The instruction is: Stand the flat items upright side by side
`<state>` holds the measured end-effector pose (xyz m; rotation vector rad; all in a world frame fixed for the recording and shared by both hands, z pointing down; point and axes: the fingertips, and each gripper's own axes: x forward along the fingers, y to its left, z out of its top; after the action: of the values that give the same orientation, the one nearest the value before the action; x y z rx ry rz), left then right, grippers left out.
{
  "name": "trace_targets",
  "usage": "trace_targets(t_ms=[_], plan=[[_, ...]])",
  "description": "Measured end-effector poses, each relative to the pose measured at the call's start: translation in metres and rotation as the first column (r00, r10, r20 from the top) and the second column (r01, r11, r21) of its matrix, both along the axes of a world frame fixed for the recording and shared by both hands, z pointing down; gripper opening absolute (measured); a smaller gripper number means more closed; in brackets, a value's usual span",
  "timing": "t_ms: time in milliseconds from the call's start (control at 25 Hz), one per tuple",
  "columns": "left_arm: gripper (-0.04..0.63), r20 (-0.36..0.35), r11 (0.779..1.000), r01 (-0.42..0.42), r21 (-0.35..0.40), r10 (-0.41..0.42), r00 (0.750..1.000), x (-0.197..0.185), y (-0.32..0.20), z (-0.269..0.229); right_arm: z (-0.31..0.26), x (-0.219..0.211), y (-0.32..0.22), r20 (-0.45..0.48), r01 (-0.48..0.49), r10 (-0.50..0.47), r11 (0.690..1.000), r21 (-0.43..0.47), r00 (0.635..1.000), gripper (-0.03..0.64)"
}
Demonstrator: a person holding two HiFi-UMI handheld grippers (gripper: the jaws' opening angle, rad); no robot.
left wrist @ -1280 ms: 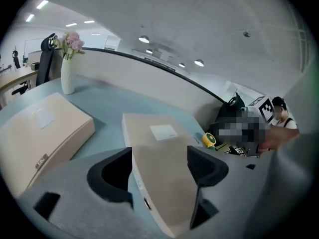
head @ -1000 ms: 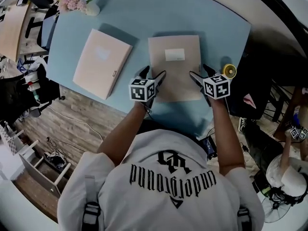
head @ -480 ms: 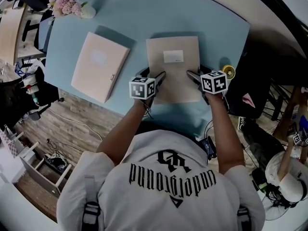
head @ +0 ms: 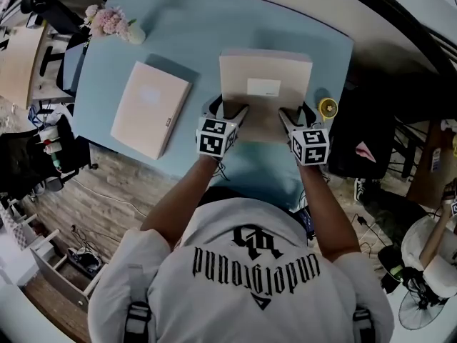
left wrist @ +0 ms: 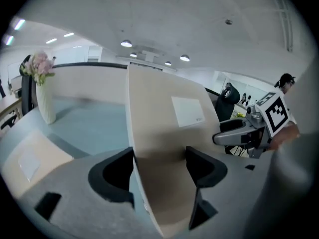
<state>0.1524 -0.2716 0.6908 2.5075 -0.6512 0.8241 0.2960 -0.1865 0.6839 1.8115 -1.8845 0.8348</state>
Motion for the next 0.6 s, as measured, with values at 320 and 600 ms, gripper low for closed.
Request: trace_targets(t_ms=[320,600], plan=[[0.337,-0.046,0.978,-0.061,0.198,0.071,0.996,0.011,0.003,-0.04,-0.039,-0.001,0.018,-0.213,-0.082,0.131,0.972,0.222,0.968,0.29],[0.337,-0.067,0.939,-0.109,0.325,0.138,0.988,0.025,-0.001,-0.046,-0.04,0.002,0.022,-0.287,-0.114,0.206,0.945,0.308,0.936,0.287]])
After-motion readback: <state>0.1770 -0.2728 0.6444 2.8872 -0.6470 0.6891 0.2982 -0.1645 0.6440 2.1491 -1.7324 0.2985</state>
